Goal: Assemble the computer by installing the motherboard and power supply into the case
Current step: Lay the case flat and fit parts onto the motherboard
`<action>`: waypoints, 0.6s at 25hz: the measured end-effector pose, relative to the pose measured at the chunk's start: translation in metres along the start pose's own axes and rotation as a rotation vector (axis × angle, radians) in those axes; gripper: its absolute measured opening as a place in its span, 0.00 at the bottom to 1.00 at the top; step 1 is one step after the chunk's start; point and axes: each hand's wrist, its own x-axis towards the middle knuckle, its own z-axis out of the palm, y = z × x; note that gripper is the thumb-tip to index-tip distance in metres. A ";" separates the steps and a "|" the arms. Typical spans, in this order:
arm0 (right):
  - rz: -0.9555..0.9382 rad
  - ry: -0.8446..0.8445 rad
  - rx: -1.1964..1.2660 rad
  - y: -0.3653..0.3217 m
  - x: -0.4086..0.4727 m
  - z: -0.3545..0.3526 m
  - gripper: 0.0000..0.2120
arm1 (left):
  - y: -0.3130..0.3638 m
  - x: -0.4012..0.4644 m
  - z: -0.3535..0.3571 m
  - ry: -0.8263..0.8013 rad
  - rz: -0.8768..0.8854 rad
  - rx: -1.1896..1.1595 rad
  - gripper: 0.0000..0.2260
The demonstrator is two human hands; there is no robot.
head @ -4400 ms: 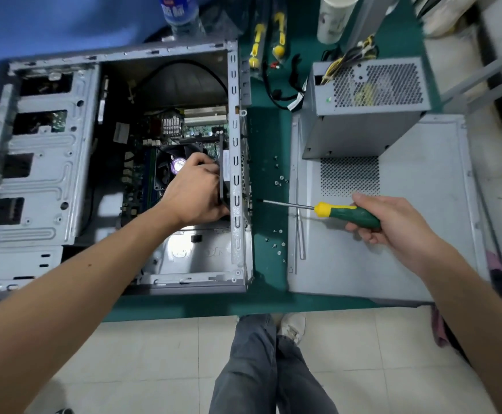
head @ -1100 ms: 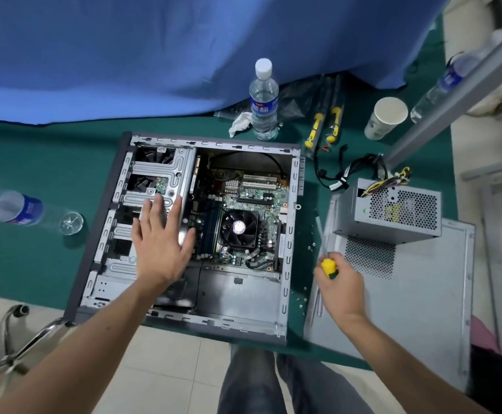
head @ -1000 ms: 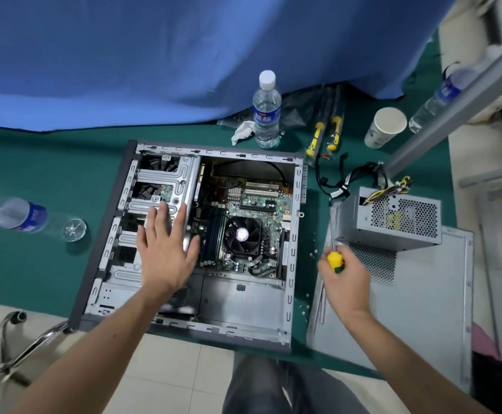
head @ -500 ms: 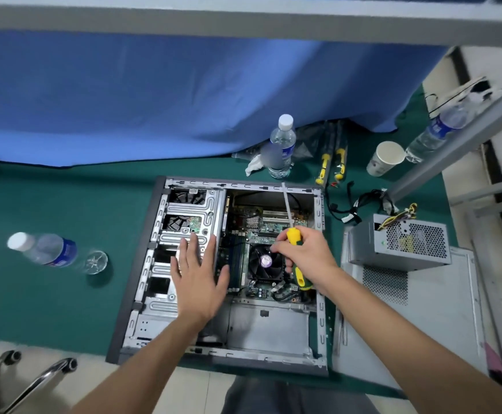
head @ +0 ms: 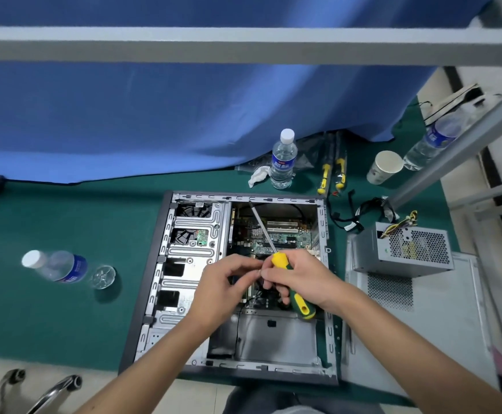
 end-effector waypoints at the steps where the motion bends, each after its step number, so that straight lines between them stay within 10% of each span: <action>1: 0.002 -0.006 0.016 -0.001 -0.002 -0.001 0.02 | 0.004 -0.001 0.000 -0.002 0.016 0.007 0.08; 9: -0.010 0.054 -0.002 -0.009 -0.014 -0.012 0.03 | 0.015 0.001 0.002 0.029 0.050 -0.014 0.07; 15: -0.183 0.167 -0.963 -0.008 -0.048 -0.049 0.15 | 0.013 0.005 0.000 0.068 -0.087 -0.185 0.08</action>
